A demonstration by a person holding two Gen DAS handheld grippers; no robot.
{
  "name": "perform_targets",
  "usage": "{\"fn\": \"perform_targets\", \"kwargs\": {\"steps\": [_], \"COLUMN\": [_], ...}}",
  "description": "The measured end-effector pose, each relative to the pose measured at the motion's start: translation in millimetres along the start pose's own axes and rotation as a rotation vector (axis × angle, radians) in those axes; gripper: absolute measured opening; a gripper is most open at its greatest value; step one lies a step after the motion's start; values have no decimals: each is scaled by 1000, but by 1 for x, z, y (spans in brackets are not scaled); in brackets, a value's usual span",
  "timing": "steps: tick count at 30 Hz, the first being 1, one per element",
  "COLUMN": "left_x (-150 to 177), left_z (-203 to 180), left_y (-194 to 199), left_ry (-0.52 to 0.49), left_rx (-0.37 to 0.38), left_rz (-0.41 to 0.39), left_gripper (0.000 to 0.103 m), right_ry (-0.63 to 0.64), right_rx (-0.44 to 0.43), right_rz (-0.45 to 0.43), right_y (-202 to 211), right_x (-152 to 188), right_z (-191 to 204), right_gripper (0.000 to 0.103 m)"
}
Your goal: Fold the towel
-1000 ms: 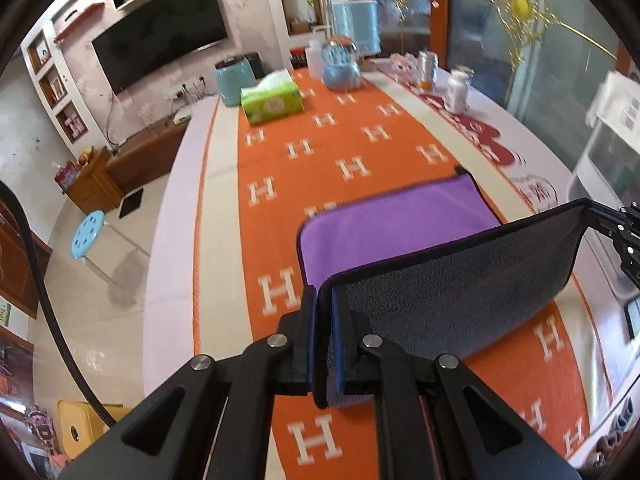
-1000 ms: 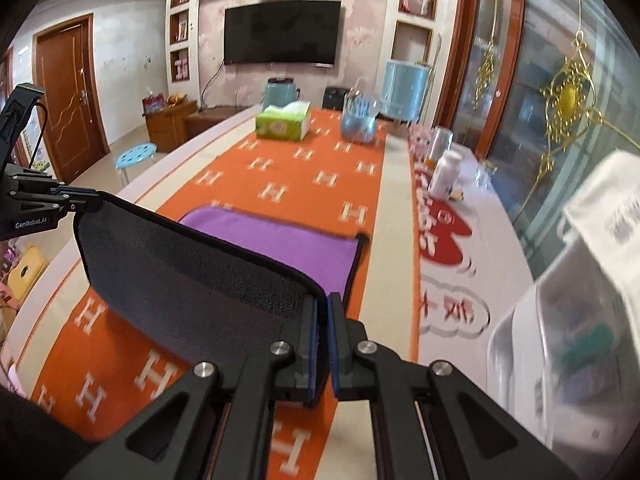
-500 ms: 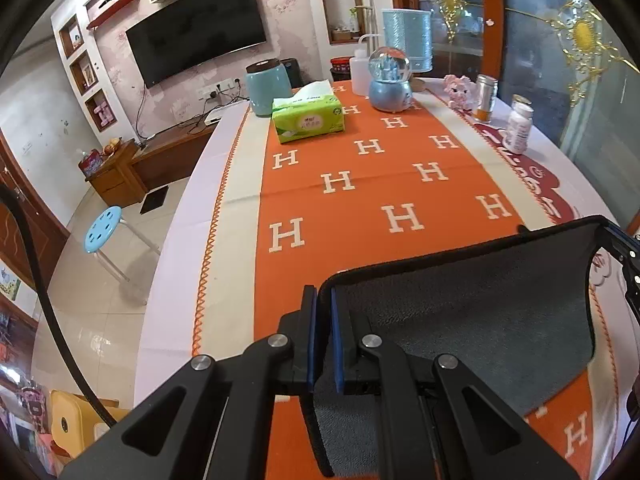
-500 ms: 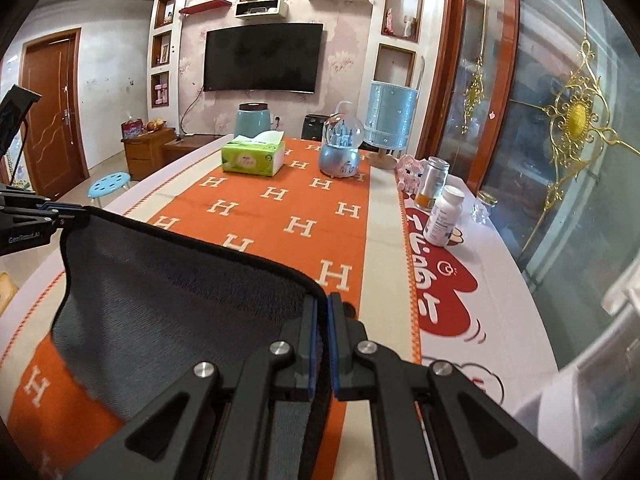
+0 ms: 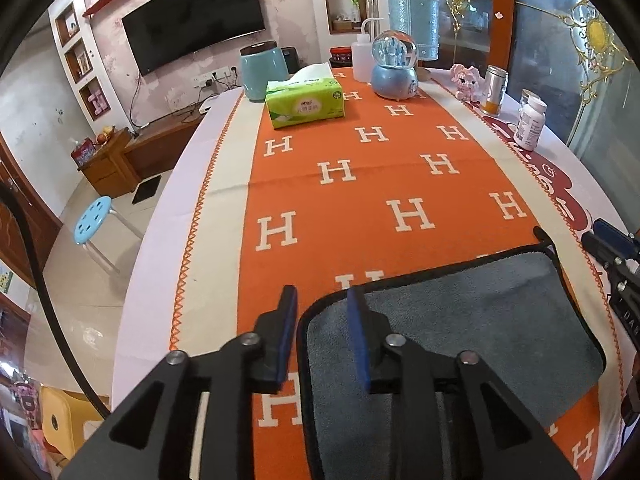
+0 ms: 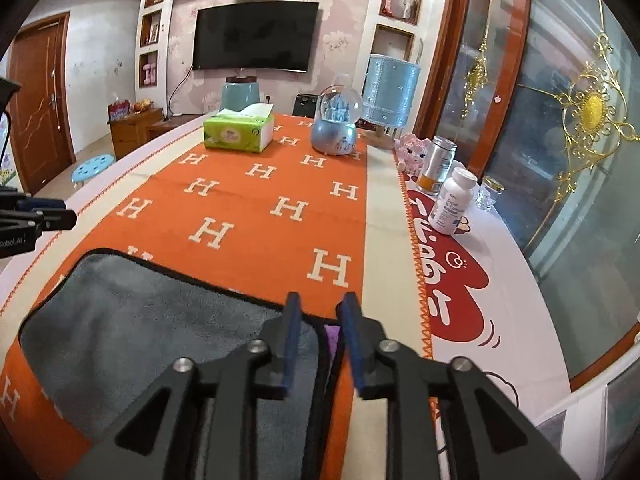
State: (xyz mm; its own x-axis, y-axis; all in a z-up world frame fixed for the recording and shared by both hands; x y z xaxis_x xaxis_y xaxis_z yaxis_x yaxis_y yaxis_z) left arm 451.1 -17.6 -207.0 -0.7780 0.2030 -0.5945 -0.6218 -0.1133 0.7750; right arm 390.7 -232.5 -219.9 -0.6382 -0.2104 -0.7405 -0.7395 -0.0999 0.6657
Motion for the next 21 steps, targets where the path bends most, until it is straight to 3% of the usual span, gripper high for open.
{"fn": "perform_targets", "kwargs": {"steps": [3, 10, 12, 18, 21], "left_x": [2, 9, 13, 33, 47], "left_z": [0, 2, 6, 20, 26], "left_y": [1, 19, 28, 55, 70], "left_ry": [2, -10, -2, 27, 36], "left_rx": [-1, -1, -8, -12, -6], "left_rz": [9, 14, 11, 22, 30], "left_gripper": [34, 40, 50, 54, 66], "right_ry": [4, -4, -7, -9, -23], "right_rx": [-14, -31, -32, -55, -67], "right_rz": [6, 24, 26, 47, 66], "right_y": [0, 8, 15, 41, 55], "right_x": [1, 6, 8, 17, 27], "right_z": [4, 11, 14, 23, 28], "right_gripper": [39, 55, 57, 58, 59]}}
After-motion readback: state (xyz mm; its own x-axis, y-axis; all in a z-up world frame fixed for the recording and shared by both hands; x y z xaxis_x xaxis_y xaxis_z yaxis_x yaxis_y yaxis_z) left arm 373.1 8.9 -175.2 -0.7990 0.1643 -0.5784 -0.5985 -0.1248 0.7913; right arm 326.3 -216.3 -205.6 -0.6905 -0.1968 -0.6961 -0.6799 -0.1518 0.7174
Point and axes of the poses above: each gripper's, at about its wrist camera, not at the fingertips, and y roughly against the way its jaws point, z to its left, x to its underside, the point moved 6 cm from there along -y, roughly the way its jaws point, and after that the axes turned 9 degrees about -x, right-handed, at the moved point
